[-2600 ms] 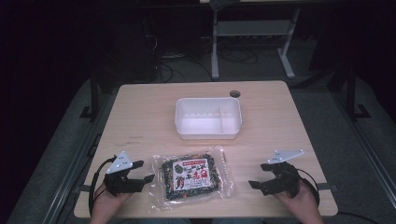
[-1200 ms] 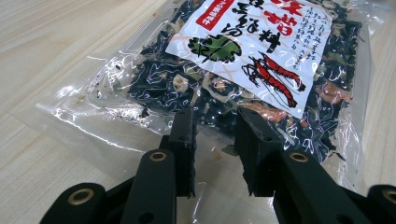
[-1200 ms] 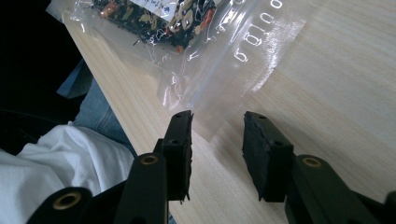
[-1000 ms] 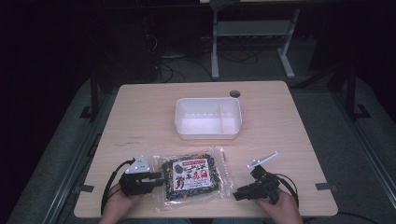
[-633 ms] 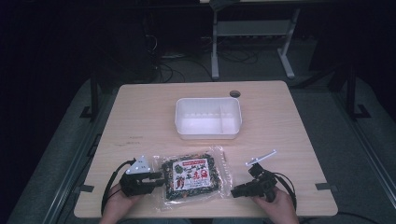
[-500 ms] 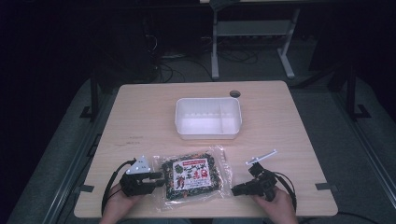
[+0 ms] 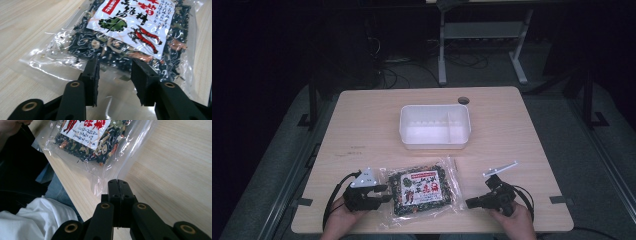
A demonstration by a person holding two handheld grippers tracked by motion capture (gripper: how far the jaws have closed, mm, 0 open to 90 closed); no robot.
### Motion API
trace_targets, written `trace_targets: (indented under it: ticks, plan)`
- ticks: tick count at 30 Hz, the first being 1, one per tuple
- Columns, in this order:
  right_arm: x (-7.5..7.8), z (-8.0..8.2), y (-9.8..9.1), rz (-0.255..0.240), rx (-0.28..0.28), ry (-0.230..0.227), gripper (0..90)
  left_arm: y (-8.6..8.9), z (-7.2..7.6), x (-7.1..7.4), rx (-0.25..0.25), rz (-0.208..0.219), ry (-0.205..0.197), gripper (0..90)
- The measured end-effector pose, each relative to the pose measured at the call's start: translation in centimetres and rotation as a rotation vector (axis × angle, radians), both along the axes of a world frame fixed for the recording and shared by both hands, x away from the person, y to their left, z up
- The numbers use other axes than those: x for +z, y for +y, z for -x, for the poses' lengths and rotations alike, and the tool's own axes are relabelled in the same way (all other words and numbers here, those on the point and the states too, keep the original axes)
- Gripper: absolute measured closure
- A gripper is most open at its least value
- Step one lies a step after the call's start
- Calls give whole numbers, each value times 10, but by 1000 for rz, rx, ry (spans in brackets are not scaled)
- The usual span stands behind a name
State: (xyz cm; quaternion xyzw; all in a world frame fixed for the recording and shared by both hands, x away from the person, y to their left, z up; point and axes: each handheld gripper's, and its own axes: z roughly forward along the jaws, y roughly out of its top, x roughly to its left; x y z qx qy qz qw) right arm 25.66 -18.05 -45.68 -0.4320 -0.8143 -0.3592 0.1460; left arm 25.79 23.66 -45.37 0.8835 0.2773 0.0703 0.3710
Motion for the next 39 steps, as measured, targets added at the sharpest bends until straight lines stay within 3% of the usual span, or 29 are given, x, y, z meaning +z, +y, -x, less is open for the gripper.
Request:
trace_targets:
  ticks: [3, 5, 19, 31, 39]
  plan:
    - [6, 2, -3, 15, 20, -25, 896, 1, 0, -1, 6, 1, 8, 531]
    - [14, 5, -6, 34, 30, -66, 897, 1, 0, 0, 9, -2, 4, 503]
    - [36, 9, -22, -7, -1, -126, 898, 0, 0, 2, 7, 34, 6, 457]
    - [68, -5, -40, -24, -26, -198, 900, 0, -4, 6, 3, 77, 17, 413]
    - [96, -11, -37, -9, 30, -224, 900, -5, -5, 13, -23, 108, 13, 408]
